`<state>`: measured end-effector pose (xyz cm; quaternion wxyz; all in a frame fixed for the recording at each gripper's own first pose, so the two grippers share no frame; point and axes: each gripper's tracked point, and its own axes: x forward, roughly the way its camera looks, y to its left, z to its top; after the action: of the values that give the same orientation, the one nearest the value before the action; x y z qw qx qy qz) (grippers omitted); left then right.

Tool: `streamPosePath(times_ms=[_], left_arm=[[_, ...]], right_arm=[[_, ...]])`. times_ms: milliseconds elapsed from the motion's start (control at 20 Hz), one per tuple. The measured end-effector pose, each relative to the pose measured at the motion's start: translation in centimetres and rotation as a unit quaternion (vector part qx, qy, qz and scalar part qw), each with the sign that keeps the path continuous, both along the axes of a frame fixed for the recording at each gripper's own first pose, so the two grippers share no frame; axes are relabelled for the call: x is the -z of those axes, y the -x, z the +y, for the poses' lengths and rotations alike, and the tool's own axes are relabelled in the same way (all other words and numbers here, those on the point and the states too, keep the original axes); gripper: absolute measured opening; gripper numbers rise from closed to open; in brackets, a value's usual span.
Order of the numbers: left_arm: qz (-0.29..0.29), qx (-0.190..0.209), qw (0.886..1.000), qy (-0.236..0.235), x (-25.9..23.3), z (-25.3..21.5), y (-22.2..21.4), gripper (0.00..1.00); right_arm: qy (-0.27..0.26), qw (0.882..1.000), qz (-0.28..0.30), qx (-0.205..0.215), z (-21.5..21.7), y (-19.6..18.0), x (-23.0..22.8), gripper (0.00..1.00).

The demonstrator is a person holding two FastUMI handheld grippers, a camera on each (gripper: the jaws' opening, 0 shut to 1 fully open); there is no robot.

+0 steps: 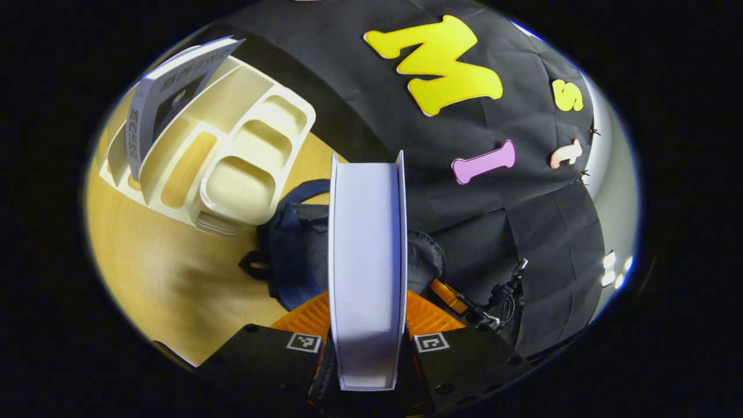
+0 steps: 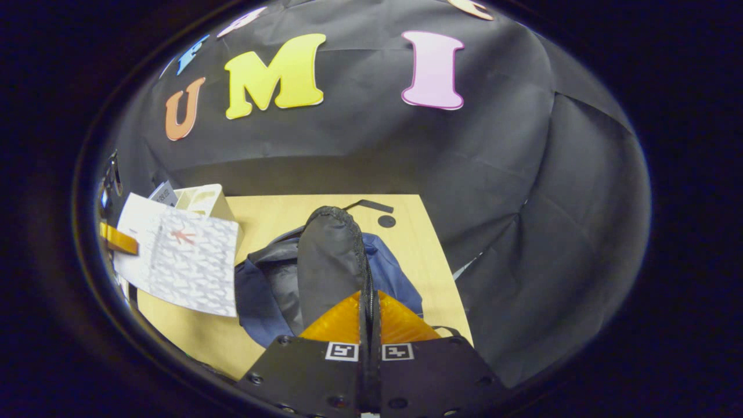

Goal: Open the schoolbag, grab two books from the bookshelf and put them into the schoolbag.

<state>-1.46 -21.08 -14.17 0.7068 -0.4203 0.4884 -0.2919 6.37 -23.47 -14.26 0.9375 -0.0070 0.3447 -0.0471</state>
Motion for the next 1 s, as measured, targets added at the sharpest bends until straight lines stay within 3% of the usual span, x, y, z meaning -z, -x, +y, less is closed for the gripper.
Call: streamPosePath(times_ms=[150, 400, 650, 1000], left_arm=[[-0.002, 0.018, 0.999, -0.027, 3.1, -3.1, 0.8, 0.44], [0.012, 0.019, 1.000, -0.011, 7.1, -9.3, 0.6, 0.44], [0.030, 0.000, 0.999, 0.015, 10.1, -12.9, 0.2, 0.44], [0.027, 0.004, 0.999, 0.044, 12.6, -19.1, -1.1, 0.44]], right_arm=[[0.000, 1.000, -0.002, 0.003, -0.3, 0.1, -0.4, 0.00], [0.001, 1.000, -0.007, -0.002, -0.6, 0.1, -1.3, 0.00], [0.002, 1.000, -0.016, -0.007, -1.1, -0.1, -2.7, 0.00], [0.002, 1.000, -0.019, -0.015, -0.2, -0.1, -3.8, 0.00]])
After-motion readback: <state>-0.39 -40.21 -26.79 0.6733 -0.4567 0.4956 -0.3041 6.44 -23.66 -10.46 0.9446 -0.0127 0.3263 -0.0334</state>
